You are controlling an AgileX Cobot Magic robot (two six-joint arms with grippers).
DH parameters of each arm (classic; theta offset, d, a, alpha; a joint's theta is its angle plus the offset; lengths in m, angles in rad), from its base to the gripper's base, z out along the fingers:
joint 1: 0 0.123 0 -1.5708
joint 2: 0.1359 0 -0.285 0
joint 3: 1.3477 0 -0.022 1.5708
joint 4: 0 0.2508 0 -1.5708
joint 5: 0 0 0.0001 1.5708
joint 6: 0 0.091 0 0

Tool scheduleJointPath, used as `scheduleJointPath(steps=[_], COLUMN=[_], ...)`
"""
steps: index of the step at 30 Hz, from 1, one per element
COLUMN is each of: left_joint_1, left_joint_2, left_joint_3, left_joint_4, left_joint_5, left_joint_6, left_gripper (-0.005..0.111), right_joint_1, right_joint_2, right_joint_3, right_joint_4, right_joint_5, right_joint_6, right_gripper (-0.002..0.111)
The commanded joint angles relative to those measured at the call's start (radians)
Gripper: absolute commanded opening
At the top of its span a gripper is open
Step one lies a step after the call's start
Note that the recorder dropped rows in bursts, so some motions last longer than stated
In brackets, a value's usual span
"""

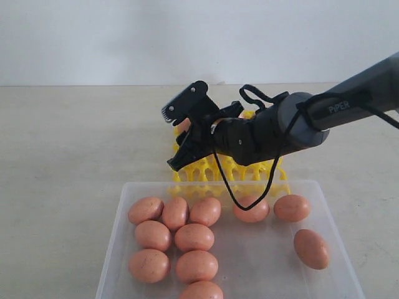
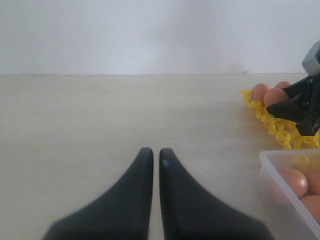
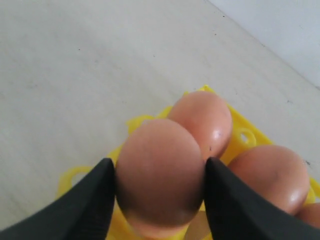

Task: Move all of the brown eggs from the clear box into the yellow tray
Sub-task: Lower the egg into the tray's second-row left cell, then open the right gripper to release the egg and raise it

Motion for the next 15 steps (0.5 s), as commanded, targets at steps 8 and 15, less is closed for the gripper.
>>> scheduleJointPath(steps=[8,15], left_joint_1=[-0.009,-0.009], left_joint_2=[-0.002,-0.002], left_joint_3=[0.004,0.004], left_joint_4=[-0.001,-0.001], left_joint_5=[-0.001,-0.001], left_joint_6=[0.003,0.003], left_gripper=[0.004,0.004], right_joint_1=[-0.002,-0.002], right_joint_2=[-0.045,-0.09], right_joint_3=[0.006,0.006], right_joint_4=[0.002,0.002], right_joint_5=[0.102,0.087], right_joint_6=[0.003,0.005], right_gripper=[0.047,0.047])
